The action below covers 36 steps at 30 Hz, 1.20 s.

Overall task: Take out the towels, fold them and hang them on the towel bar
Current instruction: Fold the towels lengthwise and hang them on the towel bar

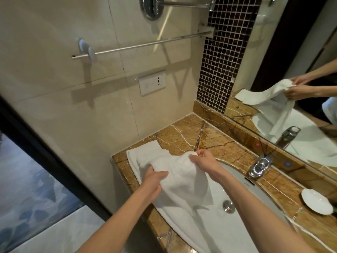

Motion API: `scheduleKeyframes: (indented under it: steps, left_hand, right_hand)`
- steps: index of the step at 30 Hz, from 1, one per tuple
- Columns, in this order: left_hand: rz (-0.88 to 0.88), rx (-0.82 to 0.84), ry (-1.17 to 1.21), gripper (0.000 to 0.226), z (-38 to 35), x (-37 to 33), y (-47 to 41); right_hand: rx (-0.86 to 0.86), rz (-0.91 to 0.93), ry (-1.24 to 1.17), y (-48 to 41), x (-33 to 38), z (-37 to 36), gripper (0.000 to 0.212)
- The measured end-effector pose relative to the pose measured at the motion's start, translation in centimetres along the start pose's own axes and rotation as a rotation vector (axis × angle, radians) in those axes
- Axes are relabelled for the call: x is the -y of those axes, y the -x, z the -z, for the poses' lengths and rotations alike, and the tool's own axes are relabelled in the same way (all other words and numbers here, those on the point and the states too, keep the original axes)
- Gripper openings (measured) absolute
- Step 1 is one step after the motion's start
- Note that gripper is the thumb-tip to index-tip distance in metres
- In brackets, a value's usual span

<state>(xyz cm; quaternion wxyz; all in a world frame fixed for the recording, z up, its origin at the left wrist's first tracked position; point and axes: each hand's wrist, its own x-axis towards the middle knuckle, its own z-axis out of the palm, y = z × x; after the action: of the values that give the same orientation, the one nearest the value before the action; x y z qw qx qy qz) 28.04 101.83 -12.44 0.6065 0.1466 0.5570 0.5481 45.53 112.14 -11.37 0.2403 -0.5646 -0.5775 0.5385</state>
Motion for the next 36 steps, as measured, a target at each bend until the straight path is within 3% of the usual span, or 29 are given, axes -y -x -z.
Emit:
scheduleKeyframes:
  steps: [12,21,30,36]
  left_hand:
    - [-0.030,0.029,-0.081,0.048,0.3,-1.3,-0.3]
    - [-0.201,0.063,-0.219,0.025,-1.8,-9.5,0.1]
    - [-0.325,0.011,-0.271,0.022,-3.8,-16.1,2.2]
    - [-0.478,0.006,-0.238,0.017,-5.0,-21.4,5.3]
  right_hand:
    - [-0.015,-0.021,-0.063,-1.0,1.1,-0.1,0.017]
    - [-0.008,0.078,-0.232,-0.7,6.8,2.5,0.026]
    - [0.013,0.259,-0.321,0.6,13.3,3.9,0.032]
    - [0.167,0.323,-0.432,1.5,18.5,4.8,0.039]
